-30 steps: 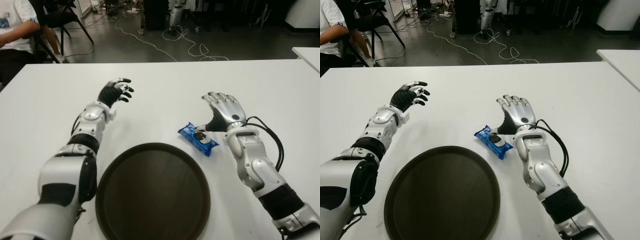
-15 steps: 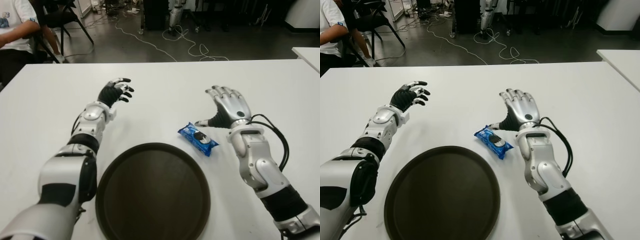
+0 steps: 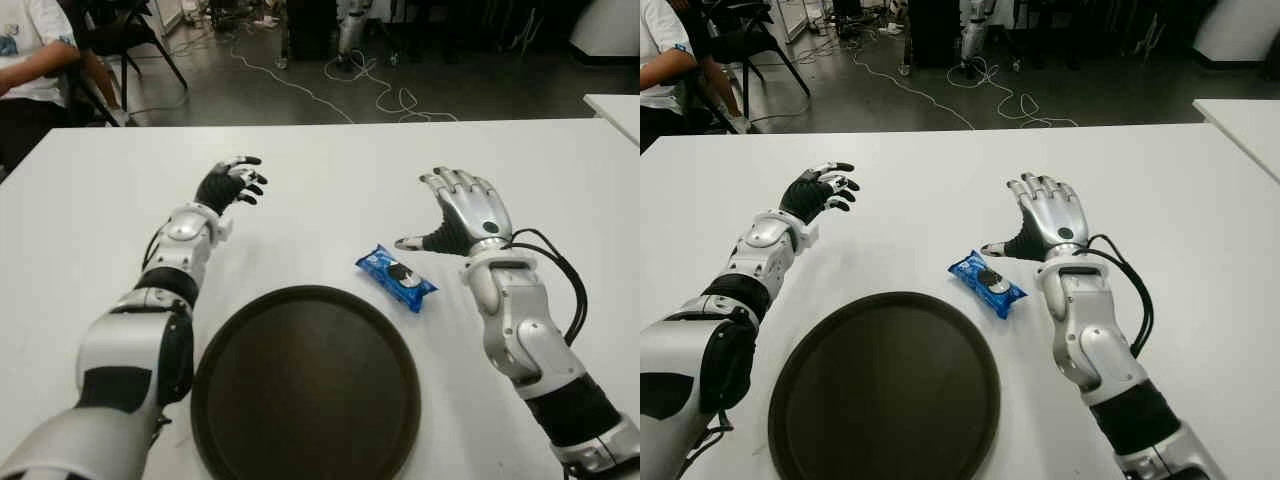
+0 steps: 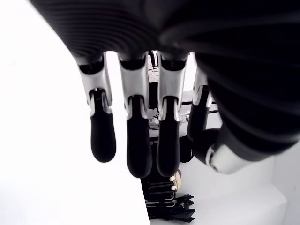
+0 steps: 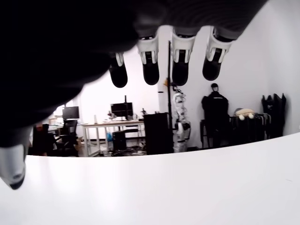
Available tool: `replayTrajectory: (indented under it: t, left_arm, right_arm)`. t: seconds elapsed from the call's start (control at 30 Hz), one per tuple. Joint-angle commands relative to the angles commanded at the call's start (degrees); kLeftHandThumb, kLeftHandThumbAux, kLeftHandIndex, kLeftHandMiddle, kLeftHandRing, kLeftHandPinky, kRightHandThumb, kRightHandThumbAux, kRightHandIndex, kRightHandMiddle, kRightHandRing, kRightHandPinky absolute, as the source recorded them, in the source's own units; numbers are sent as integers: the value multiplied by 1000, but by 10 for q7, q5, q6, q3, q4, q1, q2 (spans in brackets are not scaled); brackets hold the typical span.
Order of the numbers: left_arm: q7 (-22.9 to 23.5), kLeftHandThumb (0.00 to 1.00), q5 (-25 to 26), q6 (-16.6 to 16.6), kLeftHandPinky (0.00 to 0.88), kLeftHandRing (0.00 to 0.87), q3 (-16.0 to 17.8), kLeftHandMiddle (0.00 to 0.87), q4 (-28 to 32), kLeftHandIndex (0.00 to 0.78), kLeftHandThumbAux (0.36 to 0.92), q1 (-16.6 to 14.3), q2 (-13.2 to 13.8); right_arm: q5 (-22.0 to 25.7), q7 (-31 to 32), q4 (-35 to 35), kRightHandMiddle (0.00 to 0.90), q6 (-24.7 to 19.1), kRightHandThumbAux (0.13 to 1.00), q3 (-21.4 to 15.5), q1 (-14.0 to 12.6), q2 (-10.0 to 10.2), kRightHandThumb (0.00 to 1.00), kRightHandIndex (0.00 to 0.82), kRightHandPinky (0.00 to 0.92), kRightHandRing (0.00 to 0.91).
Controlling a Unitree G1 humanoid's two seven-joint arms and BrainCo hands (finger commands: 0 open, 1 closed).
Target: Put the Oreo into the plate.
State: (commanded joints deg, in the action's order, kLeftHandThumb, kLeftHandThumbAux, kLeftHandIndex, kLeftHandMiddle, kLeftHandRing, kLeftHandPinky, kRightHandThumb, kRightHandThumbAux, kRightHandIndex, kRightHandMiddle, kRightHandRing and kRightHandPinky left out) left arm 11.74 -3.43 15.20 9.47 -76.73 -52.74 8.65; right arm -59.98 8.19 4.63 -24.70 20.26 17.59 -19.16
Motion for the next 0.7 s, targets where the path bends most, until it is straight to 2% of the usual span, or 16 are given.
replayTrajectory:
  t: [0.37, 0.7]
  left_arm:
    - [-1, 94, -4, 1, 509, 508, 1, 490, 0, 281, 648, 0, -1]
    - [4, 89, 4, 0, 526, 516, 9, 479, 0, 272, 636, 0, -4]
  right_arm:
    - [16, -24, -21, 95, 39, 490, 4, -3, 2, 0, 40, 75, 88]
    - [16, -7, -18, 98, 62, 503, 20, -11, 5, 0, 57, 81, 95]
